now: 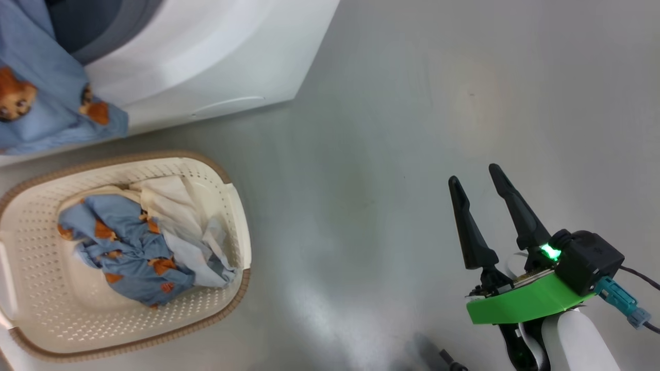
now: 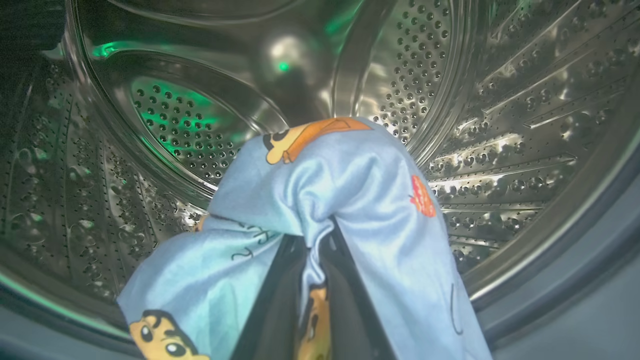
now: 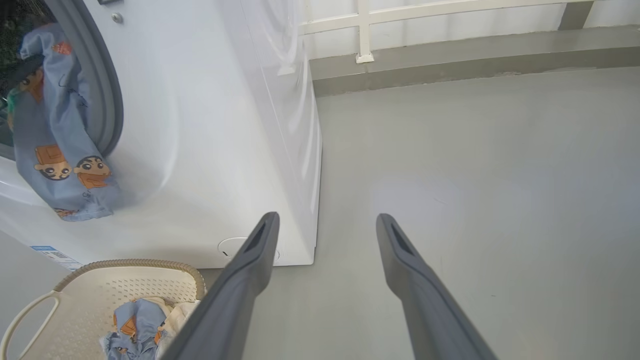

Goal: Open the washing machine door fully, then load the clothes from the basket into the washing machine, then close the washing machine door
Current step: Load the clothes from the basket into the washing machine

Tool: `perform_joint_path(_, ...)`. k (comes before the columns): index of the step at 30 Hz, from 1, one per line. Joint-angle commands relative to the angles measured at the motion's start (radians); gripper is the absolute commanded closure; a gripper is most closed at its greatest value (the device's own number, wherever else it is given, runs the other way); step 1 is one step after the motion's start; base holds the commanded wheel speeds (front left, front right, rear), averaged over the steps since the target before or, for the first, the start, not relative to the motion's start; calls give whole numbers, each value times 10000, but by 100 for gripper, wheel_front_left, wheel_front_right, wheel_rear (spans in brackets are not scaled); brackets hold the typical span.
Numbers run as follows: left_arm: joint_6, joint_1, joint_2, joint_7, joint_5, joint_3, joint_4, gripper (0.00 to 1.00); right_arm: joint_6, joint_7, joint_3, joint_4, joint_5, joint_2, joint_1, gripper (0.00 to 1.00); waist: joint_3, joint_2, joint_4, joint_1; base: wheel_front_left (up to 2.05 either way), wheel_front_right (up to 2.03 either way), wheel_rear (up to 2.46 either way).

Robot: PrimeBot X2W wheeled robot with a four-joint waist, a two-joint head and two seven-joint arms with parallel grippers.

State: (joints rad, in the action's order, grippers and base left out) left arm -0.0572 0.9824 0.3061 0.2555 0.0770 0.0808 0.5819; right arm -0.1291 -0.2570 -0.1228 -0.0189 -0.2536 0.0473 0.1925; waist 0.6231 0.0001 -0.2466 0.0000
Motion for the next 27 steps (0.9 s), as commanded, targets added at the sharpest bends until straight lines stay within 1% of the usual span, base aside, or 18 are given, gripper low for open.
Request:
perform_joint_path(1, 70, 408, 605, 63, -87, 220, -87, 100, -16, -48, -277, -243, -37, 30, 109, 0, 295, -1, -161, 0, 0, 0, 0)
perform_joint_path(8, 133, 1473, 949, 63, -223, 166, 487, 100, -16, -48, -356, -272, -2, 30, 166, 0, 661, -1, -275, 0, 0, 0, 0)
perform_joint_path(17, 337, 2351, 1112, 63, -295, 163, 811, 100, -16, -48, -441, -272, 177, 30, 86, 0, 918, -1, -404, 0, 0, 0, 0)
perform_joint_path(20, 416, 2640, 1218, 63, -387, 120, 802, 100, -16, -48, -454, -286, 213, 30, 12, 0, 1061, -1, -463, 0, 0, 0, 0)
perform_joint_path(24, 647, 2945, 1313, 63, -492, 129, 503, 100, -16, -48, -458, -296, 240, 30, -43, 0, 1243, -1, -498, 0, 0, 0, 0)
perform_joint_path(27, 737, 3076, 1334, 63, -542, 97, 286, 100, -16, -48, -484, -285, 268, 30, -27, 0, 1356, -1, -490, 0, 0, 0, 0)
